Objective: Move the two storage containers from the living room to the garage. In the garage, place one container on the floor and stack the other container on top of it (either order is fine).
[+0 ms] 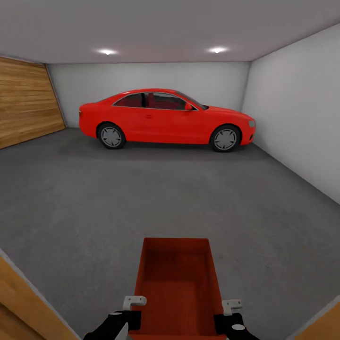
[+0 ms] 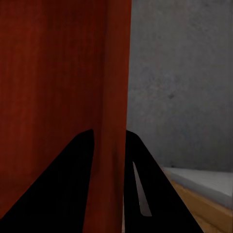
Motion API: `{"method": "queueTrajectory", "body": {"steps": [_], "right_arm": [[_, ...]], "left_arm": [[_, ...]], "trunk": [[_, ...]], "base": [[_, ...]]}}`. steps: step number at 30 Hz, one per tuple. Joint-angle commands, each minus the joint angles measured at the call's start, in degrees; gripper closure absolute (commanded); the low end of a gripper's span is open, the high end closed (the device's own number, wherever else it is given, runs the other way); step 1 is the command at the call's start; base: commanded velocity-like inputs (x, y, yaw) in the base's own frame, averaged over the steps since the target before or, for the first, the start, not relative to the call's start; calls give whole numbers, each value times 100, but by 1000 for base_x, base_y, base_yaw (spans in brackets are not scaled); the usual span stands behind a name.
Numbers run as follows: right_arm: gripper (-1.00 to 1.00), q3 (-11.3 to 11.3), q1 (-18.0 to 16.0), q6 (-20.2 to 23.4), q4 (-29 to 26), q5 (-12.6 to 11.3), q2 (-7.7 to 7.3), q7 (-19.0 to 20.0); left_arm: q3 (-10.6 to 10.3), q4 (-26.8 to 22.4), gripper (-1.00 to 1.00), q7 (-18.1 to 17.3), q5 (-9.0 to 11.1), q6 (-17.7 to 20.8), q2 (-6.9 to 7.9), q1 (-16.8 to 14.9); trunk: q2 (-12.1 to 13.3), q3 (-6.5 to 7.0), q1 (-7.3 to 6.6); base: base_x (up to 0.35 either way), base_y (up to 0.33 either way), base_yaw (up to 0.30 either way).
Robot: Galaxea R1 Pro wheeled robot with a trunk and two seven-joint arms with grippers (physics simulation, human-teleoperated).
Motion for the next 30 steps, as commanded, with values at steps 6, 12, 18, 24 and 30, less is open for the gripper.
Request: {"method": "queueTrajectory", "body": {"steps": [6,12,18,24,30], "right_arm": [[100,12,-3,-34,32,-143,3,-96],[100,12,-3,-33,33,-143,3,-96],[100,12,-3,-36,33,-143,3,-96],[100,12,-3,-35,33,-143,3,-96],[100,12,-3,-35,32,-143,3,-96]], "left_arm": [[38,-29,100,57,-135,-70,-10,-2],[38,-29,100,57,-135,-70,-8,-2],[42,-29,100,57,-135,-70,-9,-2],[40,-29,100,57,-135,-70,-8,-2],[43,-29,100,57,-135,-70,-7,-2]], "trunk": [[-3,-5,3],[-3,-5,3],[-3,-5,3],[-3,-5,3],[-3,-5,3]], "base": [[322,0,0],[322,0,0],[322,0,0],[322,0,0],[322,0,0]]}}
